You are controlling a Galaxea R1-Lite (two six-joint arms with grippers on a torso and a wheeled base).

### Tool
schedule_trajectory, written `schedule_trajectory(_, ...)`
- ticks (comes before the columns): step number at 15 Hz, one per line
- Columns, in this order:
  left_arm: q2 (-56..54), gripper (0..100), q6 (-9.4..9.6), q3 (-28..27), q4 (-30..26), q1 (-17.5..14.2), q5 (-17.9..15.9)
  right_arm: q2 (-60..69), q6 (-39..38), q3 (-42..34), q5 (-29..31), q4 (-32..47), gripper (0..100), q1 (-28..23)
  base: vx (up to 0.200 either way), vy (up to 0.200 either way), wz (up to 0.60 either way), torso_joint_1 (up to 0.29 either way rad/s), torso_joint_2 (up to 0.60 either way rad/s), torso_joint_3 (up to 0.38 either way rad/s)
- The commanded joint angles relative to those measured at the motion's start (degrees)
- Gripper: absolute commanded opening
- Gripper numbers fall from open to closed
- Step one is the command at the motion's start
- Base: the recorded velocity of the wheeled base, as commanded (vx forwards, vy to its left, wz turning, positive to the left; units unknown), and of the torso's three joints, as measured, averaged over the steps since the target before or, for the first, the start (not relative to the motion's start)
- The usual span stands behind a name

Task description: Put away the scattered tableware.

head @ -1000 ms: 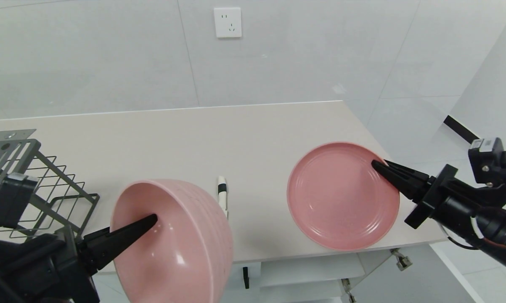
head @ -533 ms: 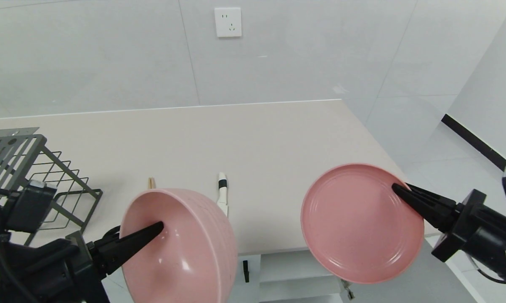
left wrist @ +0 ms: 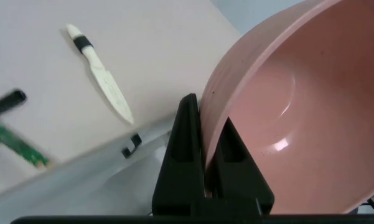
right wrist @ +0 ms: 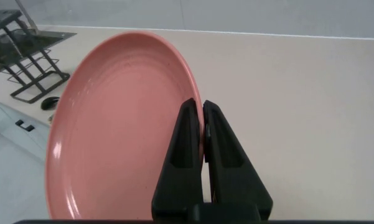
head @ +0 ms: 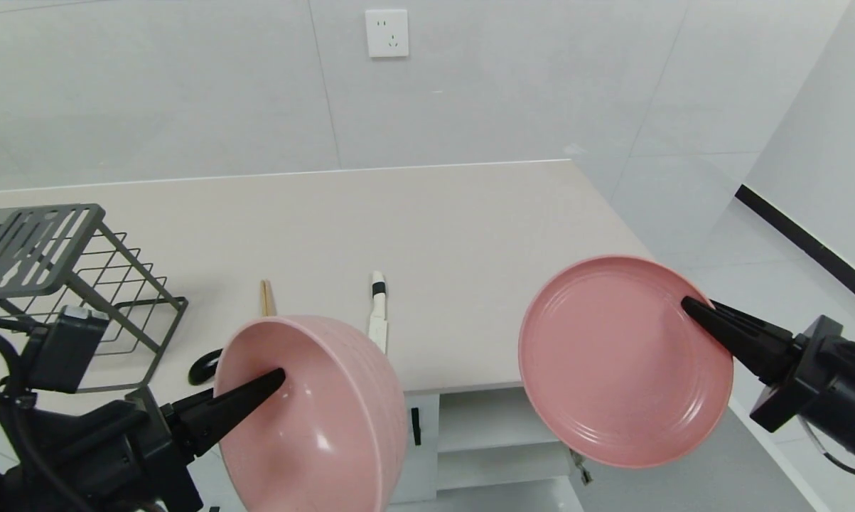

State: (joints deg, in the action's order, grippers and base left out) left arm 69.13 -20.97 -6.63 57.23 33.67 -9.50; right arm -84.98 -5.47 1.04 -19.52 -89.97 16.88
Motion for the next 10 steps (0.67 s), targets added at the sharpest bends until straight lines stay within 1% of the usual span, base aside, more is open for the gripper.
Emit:
schedule_trajectory(1, 0.74, 0, -0.04, 0.30, 0.16, 0.17, 0.00, -0.01, 0.02, -0.07, 0.01, -0.03, 0, -0.01, 0.000, 0.000, 0.00, 0.000, 0.00, 0.000)
schedule_trajectory(2, 0.65, 0, -0.04, 0.30, 0.25, 0.43, 0.00, -0.10, 0.02, -0.07, 0.01, -0.03, 0, -0.01, 0.000, 0.000, 0.00, 0.000, 0.00, 0.000)
schedule_trajectory(6, 0.30, 0, -0.04, 0.48, 0.33, 0.52, 0.00, -0.10, 0.02, -0.16, 0.01, -0.03, 0, -0.01, -0.200, 0.000, 0.00, 0.018, 0.01, 0.000)
schedule_trajectory(8, 0.39, 0, 0.05, 0.57, 0.33, 0.61, 0.00, -0.10, 0.02, -0.16, 0.09, -0.03, 0, -0.10, 0.000, 0.000, 0.00, 0.000, 0.00, 0.000)
schedule_trajectory(10, 0.39, 0, 0.05, 0.57, 0.33, 0.61, 0.00, -0.10, 0.02, -0.16, 1.50, -0.03, 0, 0.43, 0.000, 0.000, 0.00, 0.000, 0.00, 0.000)
